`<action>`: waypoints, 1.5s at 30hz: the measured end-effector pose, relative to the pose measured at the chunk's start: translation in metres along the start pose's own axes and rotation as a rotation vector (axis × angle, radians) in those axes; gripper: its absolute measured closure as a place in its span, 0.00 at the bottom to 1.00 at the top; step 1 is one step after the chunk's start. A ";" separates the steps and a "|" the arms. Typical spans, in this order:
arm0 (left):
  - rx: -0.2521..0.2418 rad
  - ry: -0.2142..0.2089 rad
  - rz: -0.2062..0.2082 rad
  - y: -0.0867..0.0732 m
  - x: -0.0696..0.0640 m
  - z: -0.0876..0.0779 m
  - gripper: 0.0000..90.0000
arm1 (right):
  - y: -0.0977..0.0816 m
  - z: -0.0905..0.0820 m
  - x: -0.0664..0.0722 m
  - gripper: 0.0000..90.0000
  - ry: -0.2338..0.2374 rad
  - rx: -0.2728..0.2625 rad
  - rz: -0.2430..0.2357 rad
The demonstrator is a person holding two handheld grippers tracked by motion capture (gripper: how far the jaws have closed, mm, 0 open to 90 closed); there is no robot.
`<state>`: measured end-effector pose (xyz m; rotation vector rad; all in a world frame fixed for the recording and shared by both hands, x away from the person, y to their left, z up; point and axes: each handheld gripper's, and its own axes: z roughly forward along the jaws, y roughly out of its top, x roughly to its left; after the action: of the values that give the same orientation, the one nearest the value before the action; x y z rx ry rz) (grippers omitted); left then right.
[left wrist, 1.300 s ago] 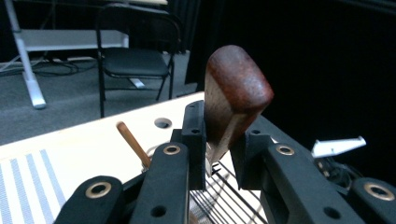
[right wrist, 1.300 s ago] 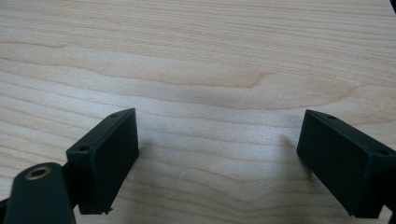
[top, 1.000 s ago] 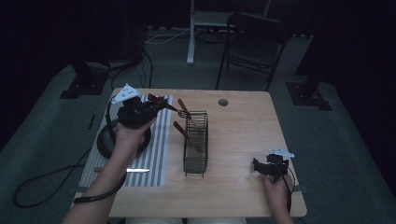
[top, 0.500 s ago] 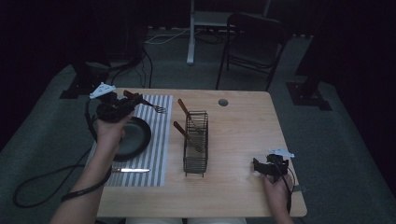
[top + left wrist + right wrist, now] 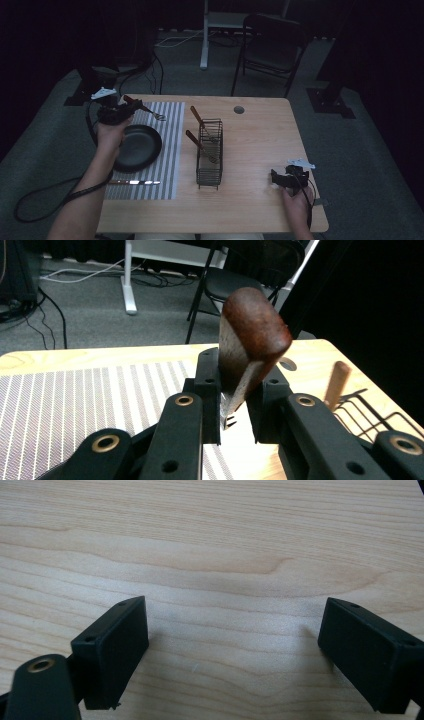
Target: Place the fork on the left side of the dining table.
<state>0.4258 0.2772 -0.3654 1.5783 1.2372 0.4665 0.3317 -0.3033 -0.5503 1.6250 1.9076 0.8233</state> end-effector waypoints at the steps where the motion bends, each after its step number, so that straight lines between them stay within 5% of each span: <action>1: 0.008 0.011 -0.011 -0.002 0.004 0.003 0.86 | 0.000 0.000 0.000 0.14 0.000 0.000 0.000; 12: 0.032 0.053 -0.097 -0.018 0.046 0.034 0.86 | 0.000 0.000 0.000 0.14 0.000 0.000 0.000; 25: 0.101 0.141 -0.114 -0.025 0.076 0.072 0.86 | 0.000 0.000 0.000 0.14 0.000 -0.001 0.000; 31: 0.142 0.100 -0.100 -0.029 0.080 0.084 0.86 | 0.000 0.000 0.000 0.14 0.000 0.000 0.000; 39: 0.109 0.047 -0.194 -0.039 0.101 0.080 0.85 | 0.000 0.000 0.000 0.14 0.000 0.000 0.000; 45: 0.083 0.047 -0.311 -0.052 0.116 0.077 0.85 | 0.000 0.000 0.000 0.14 0.000 0.000 0.000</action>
<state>0.5078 0.3390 -0.4731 1.4158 1.5238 0.2571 0.3317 -0.3033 -0.5504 1.6250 1.9071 0.8236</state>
